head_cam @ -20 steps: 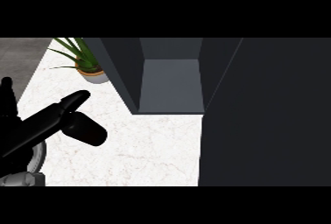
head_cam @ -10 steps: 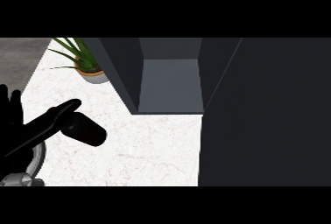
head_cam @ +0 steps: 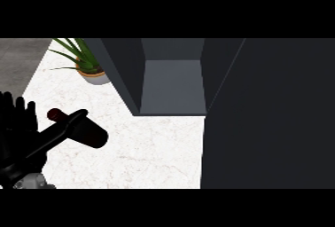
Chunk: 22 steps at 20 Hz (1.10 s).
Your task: Pick up the wine, place it into the cabinet and close the cabinet
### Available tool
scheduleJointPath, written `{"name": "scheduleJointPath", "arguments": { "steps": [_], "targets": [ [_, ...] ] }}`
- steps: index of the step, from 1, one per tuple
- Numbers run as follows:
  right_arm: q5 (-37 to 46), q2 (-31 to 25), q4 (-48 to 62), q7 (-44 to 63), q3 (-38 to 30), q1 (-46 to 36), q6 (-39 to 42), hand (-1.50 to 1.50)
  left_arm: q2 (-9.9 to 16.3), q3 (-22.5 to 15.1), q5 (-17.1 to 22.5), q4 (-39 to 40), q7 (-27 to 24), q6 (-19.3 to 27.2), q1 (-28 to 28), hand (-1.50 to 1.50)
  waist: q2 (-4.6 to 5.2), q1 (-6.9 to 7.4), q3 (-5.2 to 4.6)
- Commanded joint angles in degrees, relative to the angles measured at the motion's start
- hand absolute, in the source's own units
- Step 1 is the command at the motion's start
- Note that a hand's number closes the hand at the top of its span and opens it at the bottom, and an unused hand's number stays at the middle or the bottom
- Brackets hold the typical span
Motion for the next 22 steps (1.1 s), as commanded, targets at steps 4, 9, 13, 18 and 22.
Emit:
{"name": "scheduleJointPath", "arguments": {
  "steps": [4, 9, 13, 18, 22],
  "targets": [
    [-4.91, -0.08, -10.53, 6.7, -0.5, -0.11, -2.28, -1.5, -0.6, -2.09, 6.35, 7.59, -15.45, 1.74, 6.32, -1.5, -0.07, -0.12, -0.04],
    [-3.88, 0.99, -8.56, 3.47, -1.46, 1.96, -0.85, -1.5, -0.6, 0.78, 10.8, 8.28, -18.58, -3.07, 9.41, -1.5, -0.06, 0.17, 0.03],
    [-7.44, -0.62, -8.87, 4.51, -3.87, 1.7, 0.99, -1.5, -0.6, 1.33, 13.16, 11.75, -20.66, -3.45, 7.72, -1.5, -0.04, -0.05, 0.04],
    [-5.6, 1.13, -12.1, 6.71, -1.72, 2.12, -1.81, -1.5, -0.6, 3.21, 14.82, 19.42, -25.76, -5.09, 4.84, -1.5, -0.06, -0.36, 0.03],
    [-4.02, 1.04, -9.63, 7.04, -0.81, -0.51, -2.34, -1.5, -0.61, 5.04, 18.64, 20.52, -29.5, -10.76, 7.65, -1.5, -0.03, 0.18, 0.03]
  ]
}}
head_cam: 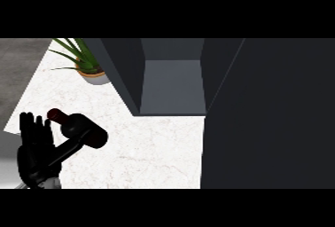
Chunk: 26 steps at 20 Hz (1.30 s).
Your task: Pick up the wine, place it into the cabinet and close the cabinet
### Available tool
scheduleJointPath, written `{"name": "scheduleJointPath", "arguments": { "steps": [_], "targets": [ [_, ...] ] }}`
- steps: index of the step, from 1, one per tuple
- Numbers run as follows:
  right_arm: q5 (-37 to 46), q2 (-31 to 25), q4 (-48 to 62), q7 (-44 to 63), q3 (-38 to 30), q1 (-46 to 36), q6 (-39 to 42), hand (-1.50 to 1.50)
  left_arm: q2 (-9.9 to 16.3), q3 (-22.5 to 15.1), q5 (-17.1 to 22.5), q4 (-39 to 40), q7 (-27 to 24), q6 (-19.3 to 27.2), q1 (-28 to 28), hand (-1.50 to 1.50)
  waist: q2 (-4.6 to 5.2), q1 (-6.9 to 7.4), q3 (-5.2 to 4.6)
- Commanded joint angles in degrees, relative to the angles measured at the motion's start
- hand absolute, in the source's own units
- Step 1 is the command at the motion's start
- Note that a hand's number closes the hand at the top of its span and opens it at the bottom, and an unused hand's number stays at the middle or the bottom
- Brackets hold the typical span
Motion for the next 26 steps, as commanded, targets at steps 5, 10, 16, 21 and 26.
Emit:
{"name": "scheduleJointPath", "arguments": {
  "steps": [5, 10, 16, 21, 26],
  "targets": [
    [-6.28, -1.17, -8.25, 4.11, -4.1, 0.37, -0.01, -1.5, -0.05, 1.81, 3.32, 6.57, -4.82, -2.25, -2.77, -1.5, 0.03, 0.1, 0.02],
    [-2.68, 1.55, -8.66, 0.58, -0.12, 4.79, 1.28, -1.5, -0.05, 0.12, 4.47, 9.79, -7.84, -2.69, -2.5, -1.5, 0.02, 0.05, 0.04],
    [-0.79, 2.02, -9.2, 2.05, 2.37, 3.13, -0.26, -1.5, -0.05, 2.42, 8.14, 17.16, -16.35, -7.76, -1.77, -1.5, 0.02, 0.08, 0.01],
    [-6.63, -1.11, -6.52, 4.1, -3.57, -0.86, 0.33, -1.5, 0.73, 2.43, 8.87, 20.78, -14.24, -5.51, -6.26, -1.5, 0.08, 0.12, 0.03],
    [-8.17, -1.91, -10.01, 4.97, -4.37, 1.9, 1.6, -1.5, 1.32, 4.58, 10.84, 26.67, -19.0, -7.32, -8.46, -1.5, 0.03, -0.21, 0.03]
  ]
}}
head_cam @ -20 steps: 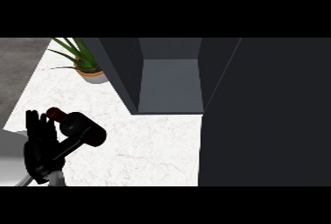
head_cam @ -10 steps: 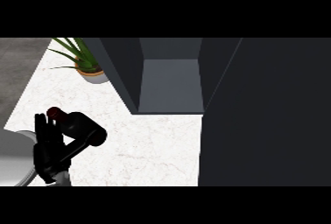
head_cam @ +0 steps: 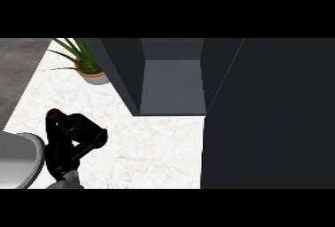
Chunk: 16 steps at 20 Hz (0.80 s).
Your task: Pick up the wine, place it into the cabinet and close the cabinet
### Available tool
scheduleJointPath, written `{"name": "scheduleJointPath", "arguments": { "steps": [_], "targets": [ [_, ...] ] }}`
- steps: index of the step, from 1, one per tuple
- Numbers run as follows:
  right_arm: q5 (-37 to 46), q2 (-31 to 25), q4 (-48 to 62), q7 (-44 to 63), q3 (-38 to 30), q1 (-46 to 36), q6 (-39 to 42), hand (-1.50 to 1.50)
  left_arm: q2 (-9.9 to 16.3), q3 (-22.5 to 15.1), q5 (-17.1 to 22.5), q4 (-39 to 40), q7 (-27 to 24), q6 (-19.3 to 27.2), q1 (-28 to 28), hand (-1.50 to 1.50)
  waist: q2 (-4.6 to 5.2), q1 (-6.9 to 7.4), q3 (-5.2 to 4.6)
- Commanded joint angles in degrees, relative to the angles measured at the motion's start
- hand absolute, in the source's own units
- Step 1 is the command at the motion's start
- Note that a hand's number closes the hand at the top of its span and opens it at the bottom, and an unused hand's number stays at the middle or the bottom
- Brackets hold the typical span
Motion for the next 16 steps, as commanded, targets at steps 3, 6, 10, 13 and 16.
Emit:
{"name": "scheduleJointPath", "arguments": {
  "steps": [3, 6, 10, 13, 16],
  "targets": [
    [-3.89, 0.63, -9.48, 4.44, 0.15, 1.73, -1.67, -1.5, 1.11, 2.38, 2.2, 6.93, -2.16, -3.8, -4.13, -1.5, 0.02, 0.01, 0.01],
    [-4.03, 0.09, -6.46, 0.4, -0.67, 2.52, 1.04, -1.5, 0.22, 2.34, 1.76, 9.29, -4.49, -3.64, -5.45, -1.5, 0.06, 0.09, 0.02],
    [-6.9, -0.45, -13.23, 2.19, -1.7, 6.66, 1.55, -1.5, 1.47, 3.71, 3.55, 9.19, -4.32, -5.14, -4.93, -1.5, -0.11, -0.48, 0.04],
    [-5.16, 0.26, -10.91, 5.12, -0.97, 2.12, -1.68, -1.5, -0.35, 3.04, 4.5, 13.35, -10.67, -8.26, -3.16, -1.5, -0.02, -0.11, -0.01],
    [-1.16, 1.39, -7.55, 4.96, 2.3, -1.15, -3.12, -1.5, 0.54, 4.54, 6.18, 14.71, -9.81, -12.07, -6.04, 1.5, 0.04, 0.24, -0.02]
  ]
}}
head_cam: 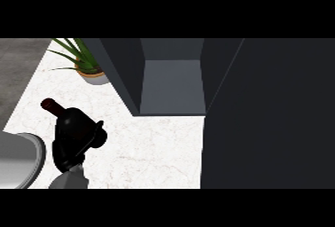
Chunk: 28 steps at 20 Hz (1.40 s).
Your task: Pick up the wine, place it into the cabinet and close the cabinet
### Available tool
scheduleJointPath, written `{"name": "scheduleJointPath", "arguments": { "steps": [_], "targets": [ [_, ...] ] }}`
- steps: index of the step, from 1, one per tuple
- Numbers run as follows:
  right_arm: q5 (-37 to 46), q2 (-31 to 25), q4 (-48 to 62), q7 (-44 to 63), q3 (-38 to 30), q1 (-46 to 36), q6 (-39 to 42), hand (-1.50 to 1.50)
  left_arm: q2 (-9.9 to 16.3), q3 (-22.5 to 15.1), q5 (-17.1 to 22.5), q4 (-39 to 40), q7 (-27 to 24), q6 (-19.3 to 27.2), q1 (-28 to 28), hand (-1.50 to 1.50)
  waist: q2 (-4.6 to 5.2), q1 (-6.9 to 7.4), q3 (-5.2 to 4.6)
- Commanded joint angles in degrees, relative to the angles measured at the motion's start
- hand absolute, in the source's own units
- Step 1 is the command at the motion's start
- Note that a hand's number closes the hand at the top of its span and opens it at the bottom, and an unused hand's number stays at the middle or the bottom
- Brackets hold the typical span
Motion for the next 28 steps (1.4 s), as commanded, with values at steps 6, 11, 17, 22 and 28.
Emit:
{"name": "scheduleJointPath", "arguments": {
  "steps": [6, 11, 17, 22, 28],
  "targets": [
    [-5.99, -0.04, -10.45, 2.74, -2.09, 4.34, 0.14, -1.5, 1.66, -2.31, -1.33, 4.6, -1.69, -4.64, -3.42, 1.5, -0.04, -0.2, 0.02],
    [-4.63, -0.34, -8.15, 2.89, -1.58, 2.15, 0.02, -1.5, 3.91, -6.81, -8.06, 6.38, -3.66, -3.77, -3.62, 1.5, -0.09, -0.24, 0.03],
    [-3.49, 0.33, -6.18, 0.39, -0.99, 3.16, 0.67, -1.5, 9.59, -14.89, -11.02, -3.54, -7.69, -20.87, 9.15, 1.5, -0.38, 0.55, 0.1],
    [-2.91, 1.05, -9.55, -1.09, 0.64, 8.29, 2.44, -1.5, 12.46, -12.56, -11.58, -7.87, -10.49, -20.46, 9.41, 1.5, -0.19, 0.06, 0.08],
    [-6.35, -0.71, -4.7, -0.56, -3.36, 3.22, 2.43, -1.5, 10.03, -13.34, -12.47, -18.22, -14.02, -18.72, 15.31, 1.5, -0.06, 0.58, 0.05]
  ]
}}
